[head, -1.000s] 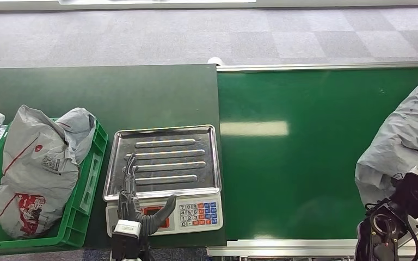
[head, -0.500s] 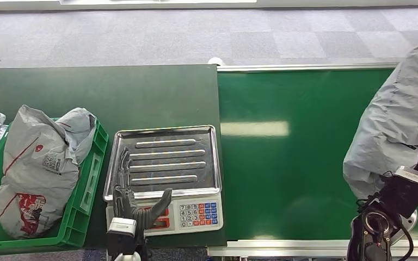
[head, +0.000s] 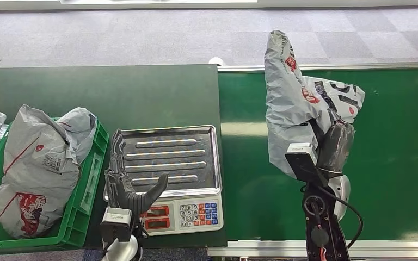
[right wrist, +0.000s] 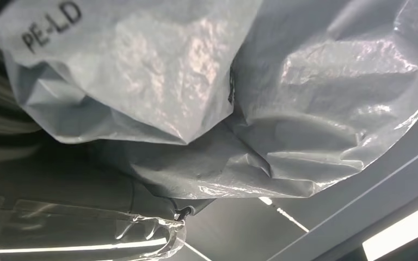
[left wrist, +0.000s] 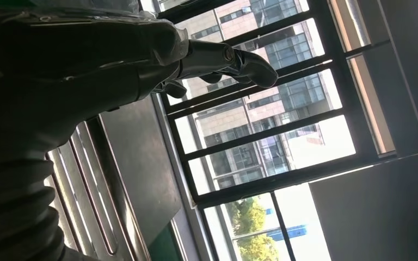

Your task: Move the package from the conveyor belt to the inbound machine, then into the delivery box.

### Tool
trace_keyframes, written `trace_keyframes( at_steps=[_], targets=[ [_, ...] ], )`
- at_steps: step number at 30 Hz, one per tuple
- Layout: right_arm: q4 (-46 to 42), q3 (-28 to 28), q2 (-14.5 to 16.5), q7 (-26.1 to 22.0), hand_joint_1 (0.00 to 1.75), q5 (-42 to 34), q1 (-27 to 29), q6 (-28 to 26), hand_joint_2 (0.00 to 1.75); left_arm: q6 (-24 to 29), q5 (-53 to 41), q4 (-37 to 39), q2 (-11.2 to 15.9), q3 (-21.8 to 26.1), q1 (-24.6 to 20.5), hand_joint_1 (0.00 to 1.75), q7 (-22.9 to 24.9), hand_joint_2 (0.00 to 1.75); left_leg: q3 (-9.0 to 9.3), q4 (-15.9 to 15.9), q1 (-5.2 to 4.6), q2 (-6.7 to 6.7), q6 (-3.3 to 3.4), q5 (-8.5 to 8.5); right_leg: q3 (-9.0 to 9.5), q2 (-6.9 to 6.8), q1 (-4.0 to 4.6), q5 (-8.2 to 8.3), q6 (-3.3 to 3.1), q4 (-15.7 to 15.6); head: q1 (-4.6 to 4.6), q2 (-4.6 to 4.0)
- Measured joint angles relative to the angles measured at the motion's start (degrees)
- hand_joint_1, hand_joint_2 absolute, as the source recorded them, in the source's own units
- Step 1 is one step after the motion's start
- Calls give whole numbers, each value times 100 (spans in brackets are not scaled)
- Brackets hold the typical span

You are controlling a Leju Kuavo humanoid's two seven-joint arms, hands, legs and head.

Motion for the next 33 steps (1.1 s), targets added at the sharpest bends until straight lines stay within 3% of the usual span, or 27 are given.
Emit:
trace_keyframes(
  at_steps=[7,15,26,33],
  targets=[
    [7,848,402,364,175,553,-252,360,175,8,65,74,-8,81,-326,0,20,175,0,0,3,9,-1,0,-3,10,3,0,-1,1,0,0],
    [152,1739,648,581,175,885,-703,721,175,227,-46,-328,39,521,-306,0,100,175,-5,-1,5,4,-3,1,-6,2,7,-1,-6,3,1,0],
    [328,2069,767,568,172,879,-901,859,175,422,-70,-712,53,856,-190,0,-3,175,-7,-1,4,2,-3,1,-6,0,6,-2,-8,3,2,0],
    [620,2216,869,787,168,950,-1092,1453,175,745,-136,-1083,52,1123,-119,0,-51,175,-6,-1,7,3,-3,2,-6,2,10,-2,-9,4,1,0]
  ],
)
